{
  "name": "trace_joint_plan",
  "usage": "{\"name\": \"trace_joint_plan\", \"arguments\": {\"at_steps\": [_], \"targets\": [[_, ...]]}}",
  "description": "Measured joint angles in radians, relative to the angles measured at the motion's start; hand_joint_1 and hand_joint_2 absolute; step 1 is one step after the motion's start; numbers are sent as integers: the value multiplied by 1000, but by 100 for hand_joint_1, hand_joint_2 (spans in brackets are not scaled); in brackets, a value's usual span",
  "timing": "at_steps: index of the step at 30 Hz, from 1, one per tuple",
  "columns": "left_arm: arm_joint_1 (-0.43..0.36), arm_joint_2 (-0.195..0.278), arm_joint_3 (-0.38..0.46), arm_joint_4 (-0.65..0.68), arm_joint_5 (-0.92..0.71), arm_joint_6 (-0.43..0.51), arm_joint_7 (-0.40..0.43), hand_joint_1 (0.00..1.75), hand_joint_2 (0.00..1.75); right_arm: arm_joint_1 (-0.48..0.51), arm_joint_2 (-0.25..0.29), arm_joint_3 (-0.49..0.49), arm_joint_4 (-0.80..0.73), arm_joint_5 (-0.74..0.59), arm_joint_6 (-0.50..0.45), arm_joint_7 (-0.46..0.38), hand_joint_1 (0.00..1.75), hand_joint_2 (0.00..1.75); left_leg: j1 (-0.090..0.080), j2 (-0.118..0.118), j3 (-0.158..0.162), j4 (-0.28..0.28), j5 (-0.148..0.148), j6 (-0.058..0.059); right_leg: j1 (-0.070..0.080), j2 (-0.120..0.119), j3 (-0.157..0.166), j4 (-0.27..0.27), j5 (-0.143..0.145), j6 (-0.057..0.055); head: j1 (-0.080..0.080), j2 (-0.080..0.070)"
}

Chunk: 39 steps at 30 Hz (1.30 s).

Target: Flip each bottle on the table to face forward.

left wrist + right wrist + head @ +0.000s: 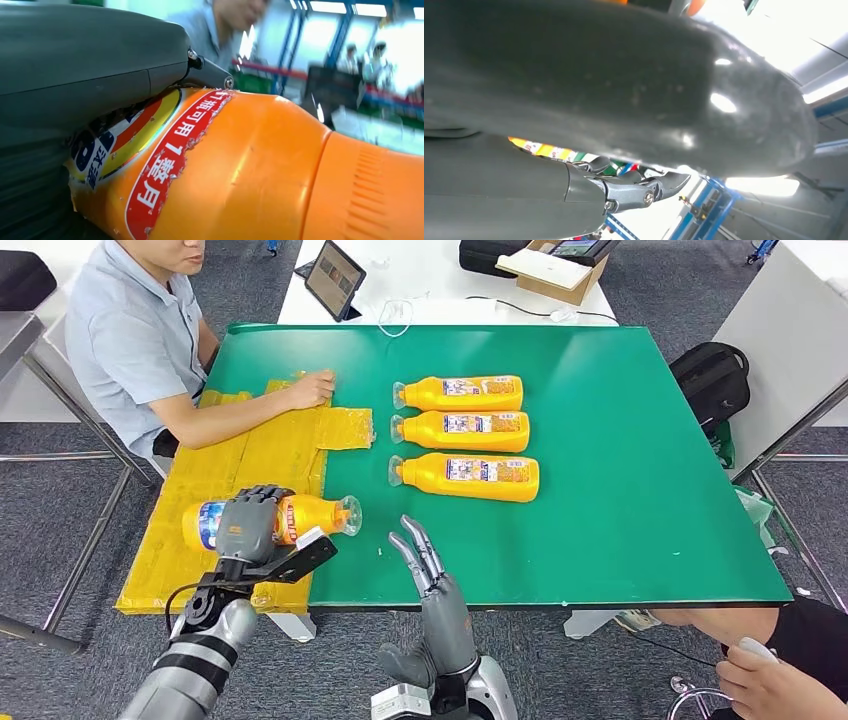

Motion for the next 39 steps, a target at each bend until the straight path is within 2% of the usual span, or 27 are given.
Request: {"name": "trace_joint_plan", "arguments": {"at_steps": [2, 5, 6, 7, 8, 9, 10, 14, 22, 25, 29, 34, 39], "targets": [[-26, 6, -12, 50, 10, -23, -7, 145, 175, -2, 0, 0, 11, -4, 3, -1, 0, 0, 0, 0, 0, 0, 0, 0, 0, 0, 0, 0, 0, 0, 0, 0], [-48, 9, -23, 104, 30, -37, -21, 93, 175, -2, 0, 0, 26, -7, 4, -3, 0, 0, 0, 0, 0, 0, 0, 0, 0, 0, 0, 0, 0, 0, 0, 0], [-53, 10, -26, 116, 35, -40, -24, 64, 175, -2, 0, 0, 30, -8, 4, -4, 0, 0, 0, 0, 0, 0, 0, 0, 0, 0, 0, 0, 0, 0, 0, 0], [-56, 11, -30, 127, 45, -50, -29, 47, 175, -2, 0, 0, 34, -9, 5, -5, 0, 0, 0, 0, 0, 0, 0, 0, 0, 0, 0, 0, 0, 0, 0, 0], [-59, 12, -33, 135, 60, -65, -37, 23, 175, -2, 0, 0, 38, -10, 6, -7, 0, 0, 0, 0, 0, 0, 0, 0, 0, 0, 0, 0, 0, 0, 0, 0], [-62, 13, -35, 140, 82, -90, -49, 5, 175, -3, 0, 0, 41, -11, 7, -8, 0, 0, 0, 0, 0, 0, 0, 0, 0, 0, 0, 0, 0, 0, 0, 0], [-65, 13, -36, 143, 110, -125, -62, 0, 175, -3, 0, 0, 46, -12, 9, -11, 0, 0, 0, 0, 0, 0, 0, 0, 0, 0, 0, 0, 0, 0, 0, 0], [-71, 14, -47, 150, 208, -260, -90, 0, 175, -6, 1, -1, 61, -19, 11, -22, 0, 0, 0, -1, 0, 0, 0, 0, 0, 0, 0, 0, 0, 0, 0, 0], [-71, 16, -67, 159, 248, -330, -80, 0, 175, -8, 1, -2, 83, -24, 10, -33, 0, 0, 0, -1, 1, 0, 0, 0, 0, -1, 2, 0, 0, 0, 0, 0], [-80, 15, -67, 161, 339, -404, -63, 0, 175, -8, 1, -4, 91, -24, 7, -37, 0, 0, 0, -3, 3, 0, 0, 0, 0, -2, 4, 0, -1, 0, 0, 0], [-74, 10, -63, 142, 495, -491, -102, 0, 175, -8, 1, -7, 112, -26, 2, -50, 0, 0, 0, -3, 7, 0, 0, 0, 0, -2, 8, 0, -1, 0, 0, 0], [11, -25, -35, 32, 709, -489, -176, 0, 175, -8, 0, -8, 132, -24, -10, -53, 0, 0, 0, -2, 7, 0, 0, 0, 0, -2, 7, 0, -1, 0, 0, 0], [146, -90, 27, -204, 1124, -647, -210, 0, 175, -7, 0, -8, 135, -12, -31, -51, 0, 0, 0, -2, 4, 0, 0, 0, 0, -1, 5, 0, 0, 0, 0, 0]]}}
